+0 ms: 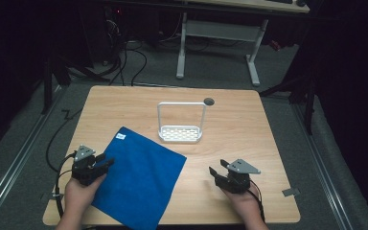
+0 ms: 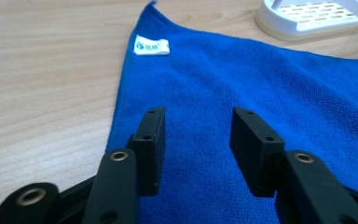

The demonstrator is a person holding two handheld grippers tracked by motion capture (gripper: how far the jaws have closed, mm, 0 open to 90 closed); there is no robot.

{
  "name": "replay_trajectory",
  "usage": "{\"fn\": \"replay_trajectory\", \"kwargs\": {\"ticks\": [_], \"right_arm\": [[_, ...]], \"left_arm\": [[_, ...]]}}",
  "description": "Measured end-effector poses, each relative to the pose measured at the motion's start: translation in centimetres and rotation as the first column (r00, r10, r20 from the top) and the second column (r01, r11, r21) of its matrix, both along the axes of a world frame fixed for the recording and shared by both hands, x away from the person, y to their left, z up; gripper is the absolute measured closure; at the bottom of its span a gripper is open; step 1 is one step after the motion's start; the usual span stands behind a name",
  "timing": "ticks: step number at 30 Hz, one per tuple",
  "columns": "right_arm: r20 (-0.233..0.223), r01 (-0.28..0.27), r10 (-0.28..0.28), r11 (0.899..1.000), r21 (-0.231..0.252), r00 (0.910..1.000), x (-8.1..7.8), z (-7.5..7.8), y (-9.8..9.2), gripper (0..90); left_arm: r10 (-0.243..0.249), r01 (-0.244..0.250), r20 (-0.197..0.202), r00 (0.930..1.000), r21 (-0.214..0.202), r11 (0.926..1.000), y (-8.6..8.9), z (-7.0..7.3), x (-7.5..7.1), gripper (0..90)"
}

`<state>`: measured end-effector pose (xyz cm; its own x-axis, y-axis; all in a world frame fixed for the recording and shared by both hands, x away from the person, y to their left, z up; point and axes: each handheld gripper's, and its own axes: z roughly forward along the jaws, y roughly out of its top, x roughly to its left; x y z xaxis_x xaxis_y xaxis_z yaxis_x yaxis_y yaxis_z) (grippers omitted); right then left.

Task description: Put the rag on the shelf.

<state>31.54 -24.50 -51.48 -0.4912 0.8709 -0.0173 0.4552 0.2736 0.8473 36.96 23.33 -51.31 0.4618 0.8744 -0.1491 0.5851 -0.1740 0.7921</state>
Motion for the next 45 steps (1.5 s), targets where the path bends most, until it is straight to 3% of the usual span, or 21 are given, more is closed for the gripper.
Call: {"fn": "replay_trajectory", "kwargs": {"ticks": [4,12,16,22,30,35,45], "right_arm": [[0.002,-0.006,0.006,1.0,-0.011,1.0,0.0,-0.1,0.1,44.4],[-0.004,-0.004,0.004,1.0,-0.005,1.0,0.0,-0.1,-0.1,45.0],[-0.002,-0.012,0.012,1.0,-0.001,0.9999,-0.1,0.0,0.1,45.9],[0.0,-0.033,0.033,0.999,0.0,0.9995,0.1,0.1,0.9,47.6],[-0.022,-0.095,0.095,0.995,0.021,0.9952,0.6,0.6,2.6,61.6],[-0.036,-0.19,0.19,0.982,0.013,0.9812,0.7,0.5,5.3,67.5],[-0.095,-0.348,0.344,0.937,-0.026,0.9341,0.4,-0.4,10.0,78.4]], "left_arm": [[-0.01,0.01,0.003,0.9999,0.031,0.9995,-0.2,-0.1,0.2,55.0],[-0.009,0.009,0.004,1.0,0.023,0.9997,-0.2,-0.2,0.2,54.7],[-0.016,0.016,-0.001,0.9999,0.043,0.999,-0.4,-0.4,0.1,54.4],[-0.009,0.009,0.006,0.9999,0.041,0.9991,-0.2,-0.4,-0.5,54.7],[-0.006,0.007,-0.002,1.0,0.069,0.9976,0.2,-0.7,-1.7,55.9],[-0.016,0.019,-0.038,0.9992,0.09,0.9958,0.7,-1.1,-2.7,64.0],[-0.005,0.012,-0.068,0.9977,0.107,0.9942,2.0,-1.3,-4.2,73.0]]}}
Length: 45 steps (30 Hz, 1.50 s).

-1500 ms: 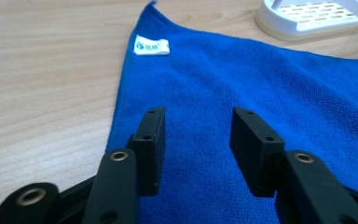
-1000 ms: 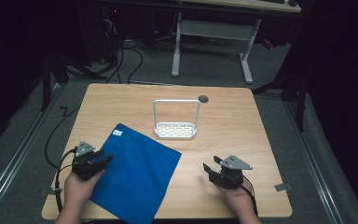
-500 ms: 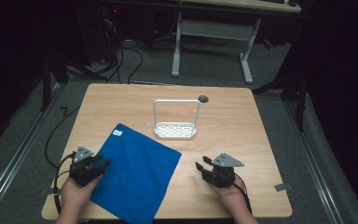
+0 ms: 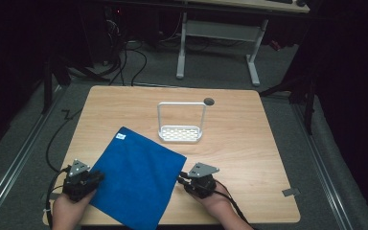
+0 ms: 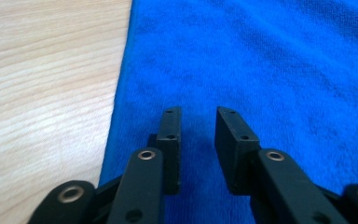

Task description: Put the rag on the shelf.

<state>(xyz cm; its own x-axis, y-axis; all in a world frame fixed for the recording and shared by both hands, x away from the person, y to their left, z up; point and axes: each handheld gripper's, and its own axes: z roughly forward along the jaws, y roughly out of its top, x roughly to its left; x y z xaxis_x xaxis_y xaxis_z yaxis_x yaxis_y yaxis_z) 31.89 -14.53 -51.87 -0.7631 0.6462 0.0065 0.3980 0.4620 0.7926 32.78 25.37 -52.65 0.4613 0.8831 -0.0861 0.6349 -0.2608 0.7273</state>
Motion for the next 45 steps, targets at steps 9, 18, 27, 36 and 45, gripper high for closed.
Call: {"fn": "replay_trajectory", "kwargs": {"ticks": [9,18,27,36,45], "right_arm": [[-0.028,-0.065,0.064,0.997,-0.034,0.9975,-0.2,-0.6,2.0,86.9],[-0.049,-0.055,0.05,0.994,-0.099,0.9976,0.3,-1.1,2.3,90.0],[-0.053,0.025,-0.031,0.993,-0.117,0.9981,1.6,-0.9,-0.1,90.0],[-0.067,0.123,-0.13,0.986,-0.11,0.9892,3.0,-0.8,-3.1,90.0],[-0.059,0.112,-0.115,0.992,-0.056,0.9916,2.5,-0.2,-3.0,85.2]], "left_arm": [[-0.022,0.022,-0.01,0.9997,0.028,0.9994,0.1,-0.2,-0.6,83.8],[-0.048,0.048,-0.021,0.9986,0.007,0.9988,0.2,-0.2,-0.8,85.4],[-0.191,0.192,-0.037,0.9809,0.024,0.9811,-2.3,0.1,-1.6,84.1],[-0.301,0.302,-0.056,0.9519,0.013,0.9531,-5.3,0.2,-2.9,83.5],[-0.229,0.23,0.025,0.9731,-0.013,0.9732,-4.6,1.0,-2.1,75.1]]}}
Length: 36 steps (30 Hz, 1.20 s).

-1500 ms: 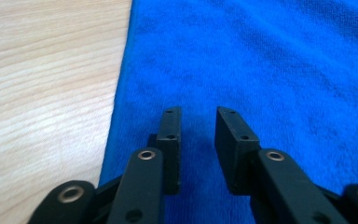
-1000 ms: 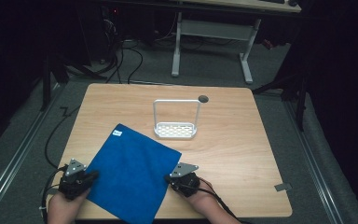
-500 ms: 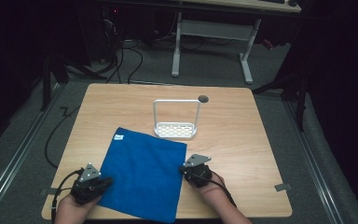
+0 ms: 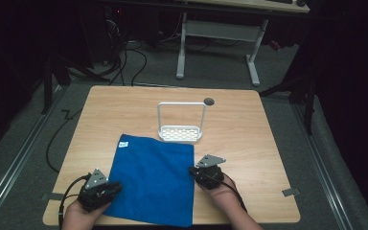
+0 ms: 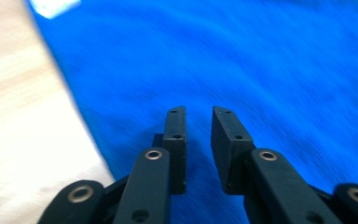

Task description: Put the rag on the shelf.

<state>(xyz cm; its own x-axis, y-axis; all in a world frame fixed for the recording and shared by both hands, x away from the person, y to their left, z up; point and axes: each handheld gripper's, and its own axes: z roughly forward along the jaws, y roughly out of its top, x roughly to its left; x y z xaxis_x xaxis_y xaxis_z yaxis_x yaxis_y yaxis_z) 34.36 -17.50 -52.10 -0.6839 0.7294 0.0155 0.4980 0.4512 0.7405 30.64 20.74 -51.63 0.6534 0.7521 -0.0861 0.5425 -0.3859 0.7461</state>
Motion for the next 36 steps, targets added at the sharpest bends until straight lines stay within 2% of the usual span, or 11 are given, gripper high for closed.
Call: {"fn": "replay_trajectory", "kwargs": {"ticks": [1,5,7,12,14,18,20,24,25,29,36], "right_arm": [[-0.005,-0.01,0.01,1.0,-0.001,0.9999,-0.1,-0.1,0.2,82.7],[-0.021,-0.011,0.011,1.0,0.004,0.9997,-0.3,-0.5,0.4,79.2],[-0.017,-0.007,0.007,1.0,0.004,0.9998,-0.8,-0.4,0.1,78.7],[-0.012,-0.021,0.021,1.0,0.009,0.9997,-1.8,-0.3,0.0,79.0],[-0.022,-0.033,0.033,0.999,-0.026,0.9992,-2.0,-0.7,0.3,79.1],[-0.001,-0.023,0.023,0.999,-0.042,0.9997,-2.2,-0.7,0.3,79.4],[0.015,-0.003,0.004,0.998,-0.063,0.9999,-2.5,-0.7,-0.2,79.5],[0.014,0.029,-0.028,0.997,-0.076,0.9995,-2.7,-0.6,-1.3,79.7],[0.021,0.059,-0.057,0.995,-0.083,0.9981,-2.8,-0.6,-2.2,79.8],[0.02,0.113,-0.111,0.99,-0.085,0.9936,-2.9,-0.5,-4.1,80.4],[0.019,0.196,-0.195,0.977,-0.084,0.9806,-3.2,-0.5,-7.1,80.9]], "left_arm": [[0.026,-0.026,0.015,0.9996,0.009,0.9996,0.1,0.0,0.7,74.9],[0.027,-0.027,0.008,0.9996,0.034,0.9991,-0.3,-0.2,2.4,75.1],[0.05,-0.05,0.006,0.9987,0.069,0.9964,-0.8,-0.6,3.7,76.3],[0.056,-0.056,0.0,0.9984,0.091,0.9943,-0.9,-1.1,4.2,80.4],[0.046,-0.046,-0.005,0.9989,0.084,0.9954,-0.8,-1.1,4.0,80.9],[0.008,-0.007,-0.02,0.9998,0.068,0.9976,-0.9,-1.0,3.7,80.7],[-0.048,0.05,-0.025,0.9985,0.083,0.9953,-1.6,-0.9,3.2,80.6],[-0.09,0.093,-0.041,0.9951,0.086,0.9919,-2.8,-0.7,3.0,80.2],[-0.13,0.133,-0.044,0.9905,0.081,0.9878,-4.1,-0.7,2.9,80.2],[-0.21,0.213,-0.037,0.977,0.104,0.9715,-6.7,-0.6,2.8,80.2],[-0.29,0.292,-0.04,0.9563,0.112,0.9497,-8.9,-0.5,2.7,79.9]]}}
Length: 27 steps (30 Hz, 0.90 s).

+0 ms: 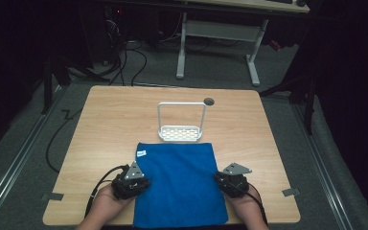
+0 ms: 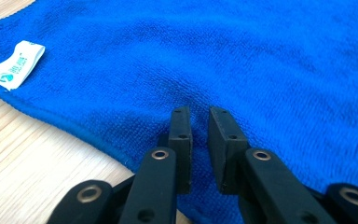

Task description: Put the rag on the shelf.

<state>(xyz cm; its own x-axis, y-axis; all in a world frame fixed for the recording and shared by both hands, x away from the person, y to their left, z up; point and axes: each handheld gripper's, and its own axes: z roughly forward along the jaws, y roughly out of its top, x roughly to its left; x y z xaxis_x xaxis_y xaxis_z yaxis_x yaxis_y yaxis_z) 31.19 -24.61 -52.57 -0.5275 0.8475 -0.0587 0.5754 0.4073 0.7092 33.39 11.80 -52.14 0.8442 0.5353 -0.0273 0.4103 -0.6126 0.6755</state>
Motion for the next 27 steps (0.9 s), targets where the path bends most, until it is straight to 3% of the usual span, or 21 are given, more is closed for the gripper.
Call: {"fn": "replay_trajectory", "kwargs": {"ticks": [5,11,15,18,20,24,25,26,27], "right_arm": [[-0.008,0.025,-0.025,1.0,0.004,0.9997,-0.2,0.0,-0.8,80.9],[-0.014,0.01,-0.01,1.0,0.007,0.9999,-0.2,0.1,-0.5,80.9],[-0.019,-0.009,0.009,1.0,0.008,0.9998,-0.3,0.2,-0.1,79.1],[0.014,-0.016,0.015,0.999,0.031,0.9998,-0.3,0.5,0.1,74.2],[0.027,-0.013,0.012,0.999,0.045,0.9996,-0.2,0.7,0.1,72.2],[0.045,-0.008,0.005,0.998,0.059,0.999,-0.1,0.6,0.0,67.9],[0.051,0.003,-0.006,0.998,0.067,0.9987,0.0,0.4,-0.1,65.6],[0.049,0.006,-0.01,0.997,0.072,0.9987,0.0,0.4,-0.2,65.4],[0.051,0.009,-0.013,0.997,0.077,0.9986,0.1,0.3,-0.2,64.9]], "left_arm": [[-0.012,0.012,-0.005,0.9999,0.001,0.9999,-0.2,0.0,0.0,79.8],[-0.017,0.017,-0.017,0.9997,-0.007,0.9998,0.1,0.0,-0.3,79.8],[-0.01,0.009,-0.051,0.9987,-0.031,0.9995,0.9,0.0,-0.5,78.7],[0.017,-0.017,-0.021,0.9996,-0.02,0.9997,1.2,0.2,-0.7,75.2],[0.044,-0.044,0.009,0.999,-0.042,0.9982,1.7,0.5,-0.7,73.2],[0.12,-0.113,0.06,0.991,-0.104,0.9881,2.5,1.1,-0.5,70.5],[0.184,-0.171,0.087,0.9791,-0.136,0.9758,2.9,1.1,0.0,66.3],[0.184,-0.171,0.087,0.9791,-0.136,0.9758,2.9,1.1,0.0,65.4],[0.235,-0.217,0.102,0.9667,-0.159,0.9632,3.1,1.1,0.6,65.0]]}}
